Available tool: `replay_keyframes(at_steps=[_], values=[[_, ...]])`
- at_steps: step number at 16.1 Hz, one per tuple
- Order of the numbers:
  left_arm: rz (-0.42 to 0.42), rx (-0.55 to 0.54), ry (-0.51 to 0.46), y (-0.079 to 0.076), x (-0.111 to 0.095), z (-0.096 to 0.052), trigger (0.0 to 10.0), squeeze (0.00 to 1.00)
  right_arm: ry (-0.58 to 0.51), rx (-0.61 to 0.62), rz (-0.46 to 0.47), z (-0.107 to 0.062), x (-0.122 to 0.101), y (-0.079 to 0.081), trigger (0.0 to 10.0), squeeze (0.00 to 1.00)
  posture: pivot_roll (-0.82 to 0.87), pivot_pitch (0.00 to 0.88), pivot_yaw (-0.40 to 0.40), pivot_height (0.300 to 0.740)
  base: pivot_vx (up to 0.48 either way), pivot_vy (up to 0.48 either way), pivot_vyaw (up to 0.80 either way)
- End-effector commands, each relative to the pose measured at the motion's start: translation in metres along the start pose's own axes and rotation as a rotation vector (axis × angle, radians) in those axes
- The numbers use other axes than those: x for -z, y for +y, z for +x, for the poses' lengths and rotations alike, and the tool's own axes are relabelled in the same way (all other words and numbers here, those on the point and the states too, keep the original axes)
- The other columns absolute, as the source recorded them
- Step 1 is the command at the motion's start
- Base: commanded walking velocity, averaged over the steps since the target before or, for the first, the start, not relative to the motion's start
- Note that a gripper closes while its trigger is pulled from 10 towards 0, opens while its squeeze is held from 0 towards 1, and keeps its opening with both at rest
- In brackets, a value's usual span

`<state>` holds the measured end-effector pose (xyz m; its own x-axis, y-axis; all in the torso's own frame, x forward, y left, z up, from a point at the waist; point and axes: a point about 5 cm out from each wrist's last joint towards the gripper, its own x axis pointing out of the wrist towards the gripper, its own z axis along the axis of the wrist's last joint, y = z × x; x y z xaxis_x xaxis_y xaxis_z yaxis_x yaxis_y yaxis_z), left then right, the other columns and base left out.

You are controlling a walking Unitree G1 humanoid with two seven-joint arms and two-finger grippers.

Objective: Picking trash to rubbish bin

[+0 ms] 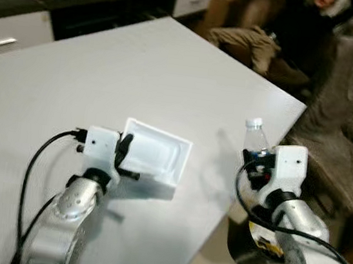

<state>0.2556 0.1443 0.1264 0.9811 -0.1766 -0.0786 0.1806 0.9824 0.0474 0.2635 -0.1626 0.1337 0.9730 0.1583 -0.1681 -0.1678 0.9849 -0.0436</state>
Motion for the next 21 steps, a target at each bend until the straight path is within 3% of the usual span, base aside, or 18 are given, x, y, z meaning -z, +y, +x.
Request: replay_keyframes(at_steps=[1,5,10,21], values=[[0.006,0.023,-0.026,-0.007,-0.005,0.000,10.0,0.00,0.039,0.047,-0.009,-0.003,0.007,-0.007,10.0,0.00,-0.13,0.000,-0.116,0.740,0.000,0.000,0.00],[0.027,0.082,-0.016,-0.011,-0.009,0.006,10.0,0.00,0.052,0.089,0.093,-0.013,0.012,-0.002,10.0,0.00,-0.15,0.000,-0.065,0.740,0.000,-0.144,0.00],[0.014,0.105,-0.017,-0.017,-0.010,0.014,10.0,0.00,0.061,0.104,0.077,-0.021,0.014,-0.002,10.0,0.00,-0.17,0.000,-0.048,0.740,0.000,-0.433,-0.66],[0.011,0.116,-0.008,-0.020,-0.006,0.018,10.0,0.00,0.107,0.017,-0.007,-0.016,0.017,0.006,10.0,0.00,-0.22,0.000,-0.050,0.740,0.000,-0.451,0.00]])
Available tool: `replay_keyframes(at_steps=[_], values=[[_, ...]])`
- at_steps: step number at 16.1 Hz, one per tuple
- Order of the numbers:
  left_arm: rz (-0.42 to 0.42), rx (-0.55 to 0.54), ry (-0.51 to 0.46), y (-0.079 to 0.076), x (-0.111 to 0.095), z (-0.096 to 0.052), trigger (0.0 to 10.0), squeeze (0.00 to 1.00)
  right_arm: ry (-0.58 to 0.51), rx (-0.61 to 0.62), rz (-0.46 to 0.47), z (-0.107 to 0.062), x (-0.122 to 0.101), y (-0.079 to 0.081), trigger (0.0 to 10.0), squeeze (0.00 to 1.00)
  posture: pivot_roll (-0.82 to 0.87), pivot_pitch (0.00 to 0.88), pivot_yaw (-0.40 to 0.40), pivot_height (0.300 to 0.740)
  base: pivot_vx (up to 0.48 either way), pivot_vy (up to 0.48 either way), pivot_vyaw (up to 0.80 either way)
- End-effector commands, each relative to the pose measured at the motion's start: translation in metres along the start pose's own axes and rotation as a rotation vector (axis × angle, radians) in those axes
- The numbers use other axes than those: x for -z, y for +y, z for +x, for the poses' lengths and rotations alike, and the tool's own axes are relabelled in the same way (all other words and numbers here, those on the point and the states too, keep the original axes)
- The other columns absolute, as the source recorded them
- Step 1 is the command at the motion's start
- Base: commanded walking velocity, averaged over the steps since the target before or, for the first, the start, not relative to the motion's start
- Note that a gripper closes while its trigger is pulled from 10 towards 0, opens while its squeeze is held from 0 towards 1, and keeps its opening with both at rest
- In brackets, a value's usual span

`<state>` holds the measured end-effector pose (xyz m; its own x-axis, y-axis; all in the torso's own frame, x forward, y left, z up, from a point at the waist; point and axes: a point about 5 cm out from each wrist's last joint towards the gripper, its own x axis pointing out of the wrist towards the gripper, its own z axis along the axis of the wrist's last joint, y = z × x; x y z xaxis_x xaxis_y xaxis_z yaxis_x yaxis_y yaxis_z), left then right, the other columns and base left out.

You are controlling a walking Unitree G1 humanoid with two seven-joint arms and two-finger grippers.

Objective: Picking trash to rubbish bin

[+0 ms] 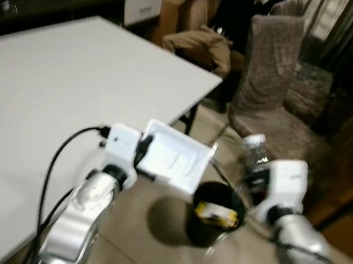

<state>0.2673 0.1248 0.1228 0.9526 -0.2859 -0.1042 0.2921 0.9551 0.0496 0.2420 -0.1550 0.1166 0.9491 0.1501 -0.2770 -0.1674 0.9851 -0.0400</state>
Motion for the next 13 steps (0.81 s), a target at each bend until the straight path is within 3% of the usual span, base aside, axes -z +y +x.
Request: replay_keyframes(at_steps=[1,4,6,9,13], values=[[0.000,0.005,-0.028,-0.0024,-0.0070,0.0028,10.0,0.00,-0.004,0.016,-0.008,0.0009,-0.0033,-0.0056,10.0,0.00,-0.22,0.000,-0.048,0.740,0.000,-0.450,0.00],[-0.026,0.014,-0.016,-0.0034,-0.0052,0.0039,10.0,0.00,0.002,0.016,-0.009,0.0004,-0.0021,-0.0063,10.0,0.00,-0.22,0.000,-0.044,0.740,0.000,-0.300,0.00],[-0.109,0.010,0.039,-0.0033,0.0011,0.0057,10.0,0.00,0.006,0.018,-0.010,-0.0011,-0.0005,-0.0067,10.0,0.00,-0.23,0.000,-0.042,0.740,0.000,0.369,0.00],[-0.075,0.008,0.026,-0.0022,-0.0013,0.0079,10.0,0.00,0.005,0.021,-0.006,-0.0007,-0.0005,-0.0067,10.0,0.00,-0.23,0.000,-0.042,0.740,0.000,0.480,0.00],[-0.085,0.003,0.028,-0.0013,-0.0031,0.0102,10.0,0.00,0.010,0.059,0.003,0.0016,0.0016,-0.0117,10.0,0.00,-0.23,0.000,-0.045,0.740,0.000,0.000,0.00]])
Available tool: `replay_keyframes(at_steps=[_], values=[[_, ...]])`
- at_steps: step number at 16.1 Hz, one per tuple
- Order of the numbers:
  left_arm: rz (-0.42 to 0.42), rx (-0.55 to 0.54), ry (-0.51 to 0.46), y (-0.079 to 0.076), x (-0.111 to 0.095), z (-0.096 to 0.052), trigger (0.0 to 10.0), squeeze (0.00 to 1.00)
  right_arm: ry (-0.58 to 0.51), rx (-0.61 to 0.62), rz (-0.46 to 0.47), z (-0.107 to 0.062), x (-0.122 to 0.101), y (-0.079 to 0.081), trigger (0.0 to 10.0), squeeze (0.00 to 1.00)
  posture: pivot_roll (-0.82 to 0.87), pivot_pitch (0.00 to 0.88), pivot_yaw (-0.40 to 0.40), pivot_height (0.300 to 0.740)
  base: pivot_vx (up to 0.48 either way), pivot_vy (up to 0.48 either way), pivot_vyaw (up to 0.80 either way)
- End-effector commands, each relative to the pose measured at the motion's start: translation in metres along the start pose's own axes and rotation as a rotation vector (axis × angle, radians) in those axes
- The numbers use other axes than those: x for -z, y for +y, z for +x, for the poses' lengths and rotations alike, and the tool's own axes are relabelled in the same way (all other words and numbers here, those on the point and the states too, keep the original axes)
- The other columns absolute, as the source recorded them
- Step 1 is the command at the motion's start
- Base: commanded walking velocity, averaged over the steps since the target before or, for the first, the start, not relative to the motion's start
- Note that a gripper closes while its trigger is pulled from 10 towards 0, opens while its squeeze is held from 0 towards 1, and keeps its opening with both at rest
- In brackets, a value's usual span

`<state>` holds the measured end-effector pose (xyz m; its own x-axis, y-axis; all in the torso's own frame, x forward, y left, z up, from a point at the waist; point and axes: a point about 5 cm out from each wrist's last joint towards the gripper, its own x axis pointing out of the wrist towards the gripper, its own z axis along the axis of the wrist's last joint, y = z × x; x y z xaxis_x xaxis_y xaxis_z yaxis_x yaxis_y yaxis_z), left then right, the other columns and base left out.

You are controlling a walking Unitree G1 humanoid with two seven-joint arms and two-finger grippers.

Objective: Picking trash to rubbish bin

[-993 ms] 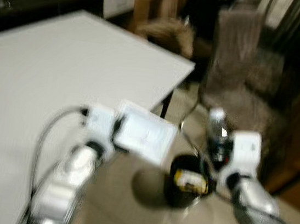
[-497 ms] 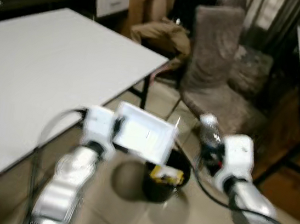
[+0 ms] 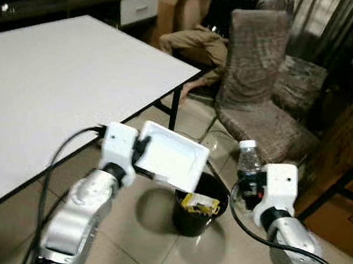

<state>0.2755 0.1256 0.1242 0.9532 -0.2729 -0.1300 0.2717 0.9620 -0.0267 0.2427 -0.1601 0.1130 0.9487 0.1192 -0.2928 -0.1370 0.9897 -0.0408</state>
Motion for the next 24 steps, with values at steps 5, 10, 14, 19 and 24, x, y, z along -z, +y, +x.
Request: replay_keyframes(at_steps=[5,10,14,19,24], values=[[0.015,0.043,-0.019,-0.010,0.002,-0.001,10.0,0.00,0.025,0.037,0.026,0.000,0.010,-0.008,10.0,0.00,-0.22,0.000,-0.048,0.740,0.000,0.000,-0.56],[0.048,-0.007,-0.051,0.000,0.001,-0.005,10.0,0.00,0.035,-0.011,-0.004,0.004,0.014,-0.003,10.0,0.00,-0.20,0.000,-0.072,0.740,0.053,0.000,-0.79],[0.059,-0.024,-0.035,0.003,0.008,-0.009,10.0,0.00,0.059,-0.089,-0.087,0.014,0.022,0.007,10.0,0.00,-0.20,0.000,-0.084,0.740,0.310,0.000,0.00],[0.065,-0.010,-0.033,0.001,0.010,-0.011,10.0,0.00,0.063,-0.114,-0.104,0.016,0.026,0.008,10.0,0.00,-0.19,0.000,-0.079,0.740,0.368,0.000,0.00],[0.071,0.018,-0.027,-0.002,0.011,-0.009,10.0,0.00,0.065,-0.109,-0.109,0.014,0.030,0.008,10.0,0.00,-0.19,0.000,-0.065,0.740,0.376,0.000,0.00]])
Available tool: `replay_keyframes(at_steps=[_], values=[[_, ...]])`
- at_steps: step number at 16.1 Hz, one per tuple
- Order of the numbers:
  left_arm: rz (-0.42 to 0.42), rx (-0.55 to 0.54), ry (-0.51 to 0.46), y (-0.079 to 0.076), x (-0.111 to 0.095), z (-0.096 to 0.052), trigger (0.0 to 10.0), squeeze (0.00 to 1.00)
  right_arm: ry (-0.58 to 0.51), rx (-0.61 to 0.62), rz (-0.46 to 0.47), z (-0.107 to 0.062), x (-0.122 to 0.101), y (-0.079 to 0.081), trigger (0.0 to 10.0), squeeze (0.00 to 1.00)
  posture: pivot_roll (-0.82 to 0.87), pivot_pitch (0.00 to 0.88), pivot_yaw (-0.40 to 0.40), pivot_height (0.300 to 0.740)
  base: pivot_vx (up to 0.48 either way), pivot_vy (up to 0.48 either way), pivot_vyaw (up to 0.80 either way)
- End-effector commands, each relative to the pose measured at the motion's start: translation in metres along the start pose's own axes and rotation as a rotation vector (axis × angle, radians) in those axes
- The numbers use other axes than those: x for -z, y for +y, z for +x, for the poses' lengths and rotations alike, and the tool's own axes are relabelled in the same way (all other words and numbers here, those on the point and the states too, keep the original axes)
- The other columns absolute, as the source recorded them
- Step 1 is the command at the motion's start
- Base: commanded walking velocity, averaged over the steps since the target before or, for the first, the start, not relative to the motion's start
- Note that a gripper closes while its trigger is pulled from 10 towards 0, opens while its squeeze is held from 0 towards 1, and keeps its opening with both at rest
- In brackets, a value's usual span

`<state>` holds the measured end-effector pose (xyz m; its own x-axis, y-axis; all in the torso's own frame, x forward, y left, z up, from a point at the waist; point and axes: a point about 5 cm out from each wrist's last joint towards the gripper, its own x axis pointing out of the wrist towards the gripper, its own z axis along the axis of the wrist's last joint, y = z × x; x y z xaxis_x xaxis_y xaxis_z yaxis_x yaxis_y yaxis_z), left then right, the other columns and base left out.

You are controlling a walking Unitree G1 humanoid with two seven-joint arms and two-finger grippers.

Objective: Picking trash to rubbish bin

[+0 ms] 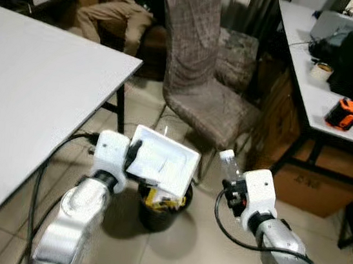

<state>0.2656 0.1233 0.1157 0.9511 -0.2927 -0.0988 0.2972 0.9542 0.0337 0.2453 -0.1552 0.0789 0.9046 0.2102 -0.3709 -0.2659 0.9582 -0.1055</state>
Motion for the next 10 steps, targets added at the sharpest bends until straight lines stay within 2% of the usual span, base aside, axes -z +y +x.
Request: replay_keyframes(at_steps=[1,3,7,10], values=[[0.017,0.006,0.005,0.0020,0.0017,-0.0001,10.0,0.00,-0.009,-0.004,0.003,0.0011,-0.0008,0.0020,10.0,0.00,-0.19,0.000,-0.061,0.740,0.375,0.000,0.00],[0.015,0.009,0.004,0.0016,0.0012,0.0012,10.0,0.00,-0.009,-0.004,0.021,0.0016,-0.0007,0.0023,10.0,0.00,-0.20,0.000,-0.059,0.740,0.377,0.000,0.00],[0.001,0.000,0.004,0.0022,0.0015,0.0036,10.0,0.00,-0.006,0.010,0.027,0.0029,0.0009,-0.0001,10.0,0.00,-0.20,0.000,-0.050,0.740,0.378,0.000,-0.56],[0.000,0.011,-0.002,0.0012,0.0001,0.0069,10.0,0.00,-0.012,0.028,0.027,0.0038,-0.0005,-0.0024,10.0,0.00,-0.21,0.000,-0.040,0.740,0.377,0.000,0.00]])
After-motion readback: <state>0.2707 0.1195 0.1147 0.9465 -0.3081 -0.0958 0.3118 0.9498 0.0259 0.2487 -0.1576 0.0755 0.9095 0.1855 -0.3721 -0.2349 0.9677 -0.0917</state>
